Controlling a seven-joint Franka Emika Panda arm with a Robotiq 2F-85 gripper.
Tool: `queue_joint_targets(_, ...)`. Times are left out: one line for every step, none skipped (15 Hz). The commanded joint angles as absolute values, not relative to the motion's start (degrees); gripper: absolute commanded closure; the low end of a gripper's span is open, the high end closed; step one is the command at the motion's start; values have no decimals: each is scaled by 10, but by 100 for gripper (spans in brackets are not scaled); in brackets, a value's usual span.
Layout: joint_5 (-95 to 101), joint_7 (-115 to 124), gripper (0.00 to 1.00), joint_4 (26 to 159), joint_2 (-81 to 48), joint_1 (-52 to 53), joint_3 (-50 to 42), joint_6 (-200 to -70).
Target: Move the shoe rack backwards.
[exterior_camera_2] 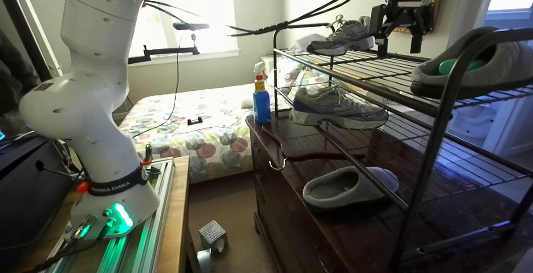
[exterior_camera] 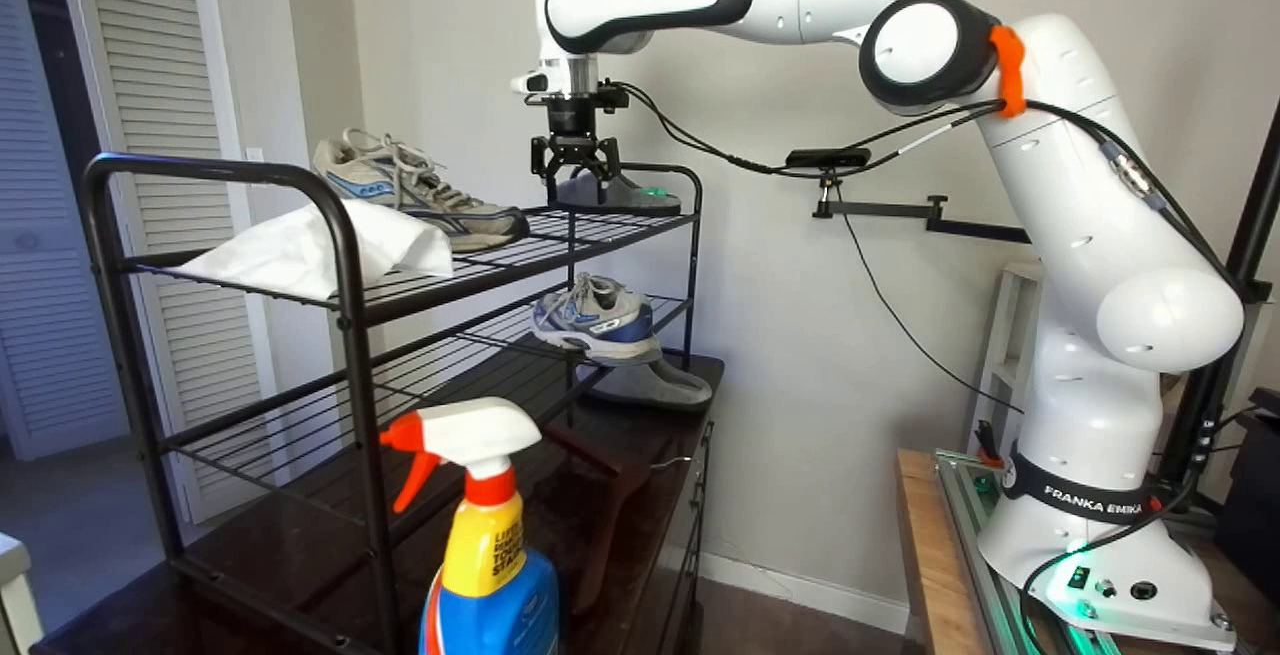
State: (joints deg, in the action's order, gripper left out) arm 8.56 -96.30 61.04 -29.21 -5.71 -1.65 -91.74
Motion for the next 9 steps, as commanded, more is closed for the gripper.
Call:
queue_joint_targets(84, -962, 0, 607, -293, -57, -16, -917)
queue_joint_targets(84, -961, 0, 605, -293, -57, -16, -917)
queue_joint_targets(85, -954, 0, 597, -303, -58, -19, -917)
queue_joint_targets(88, -962, 0, 598, -306, -59, -20, -917)
queue_joint_targets(91, -959, 0, 596, -312, -59, -23, -917)
queue_joint_targets(92, -959, 0, 595, -320, -60, -25, -925)
queue_joint_targets(93, -961, 0, 594, -327, -61, -27, -931)
queue_joint_targets(92, -961, 0, 592, -334, -62, -29, -933)
queue_joint_targets(91, -963, 0, 592, -340, -62, -31, -938)
